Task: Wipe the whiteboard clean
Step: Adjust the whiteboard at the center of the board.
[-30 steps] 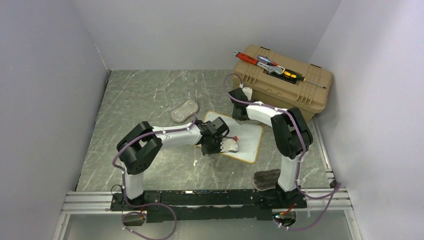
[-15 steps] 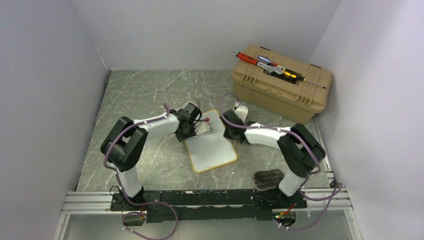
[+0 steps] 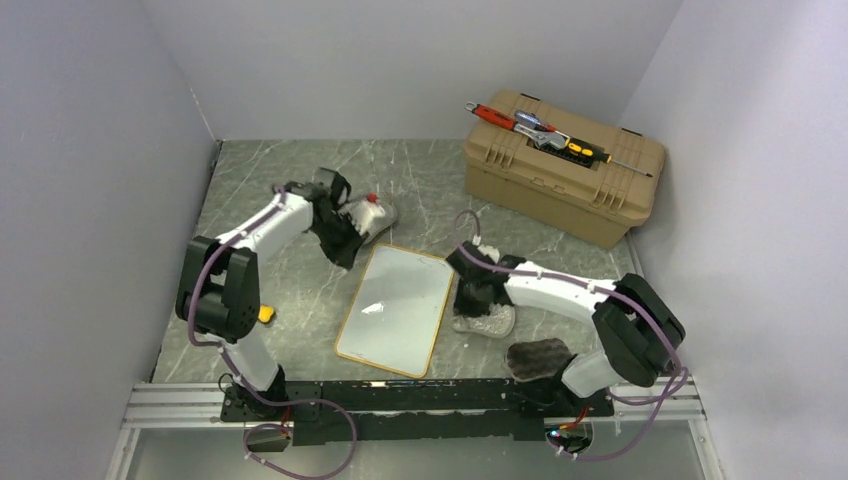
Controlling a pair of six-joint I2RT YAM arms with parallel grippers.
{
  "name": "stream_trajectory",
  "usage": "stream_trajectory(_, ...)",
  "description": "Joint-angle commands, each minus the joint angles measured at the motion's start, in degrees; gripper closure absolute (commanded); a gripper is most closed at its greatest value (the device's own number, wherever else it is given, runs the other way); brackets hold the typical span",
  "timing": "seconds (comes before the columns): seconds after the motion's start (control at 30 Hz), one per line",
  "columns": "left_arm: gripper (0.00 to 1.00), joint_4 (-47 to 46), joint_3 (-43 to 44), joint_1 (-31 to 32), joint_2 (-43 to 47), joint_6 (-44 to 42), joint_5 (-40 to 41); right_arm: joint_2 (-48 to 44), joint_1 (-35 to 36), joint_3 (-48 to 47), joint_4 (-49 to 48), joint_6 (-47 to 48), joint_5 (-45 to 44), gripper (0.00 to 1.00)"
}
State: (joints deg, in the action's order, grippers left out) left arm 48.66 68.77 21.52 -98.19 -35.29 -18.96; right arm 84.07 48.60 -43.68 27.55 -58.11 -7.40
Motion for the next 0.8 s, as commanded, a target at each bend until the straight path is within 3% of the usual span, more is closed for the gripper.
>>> stream_trajectory(0.0,0.77,7.84,8.34,-4.94,-2.46,4.92,-14.05,-1.46,-8.21,-6.53,4.9,8.84,7.77,1.0)
stream_trajectory(0.3,0.75,3.4,7.92,-4.99,-12.82,9.36,-15.28,8.21,-20.47,-12.6,-5.9,12.49,26.2,1.0)
stream_trajectory(0.53,0.74,-0.66,5.3,-4.02,-15.19,10.97,-12.65,17.59,-23.11,-18.51,-12.32,11.08,29.35,1.0)
stream_trajectory(0.77,0.74,-5.26,1.79,-2.13,-15.52,11.23,-5.91,18.99,-25.44,-18.89,-16.43,10.6,29.9,1.0)
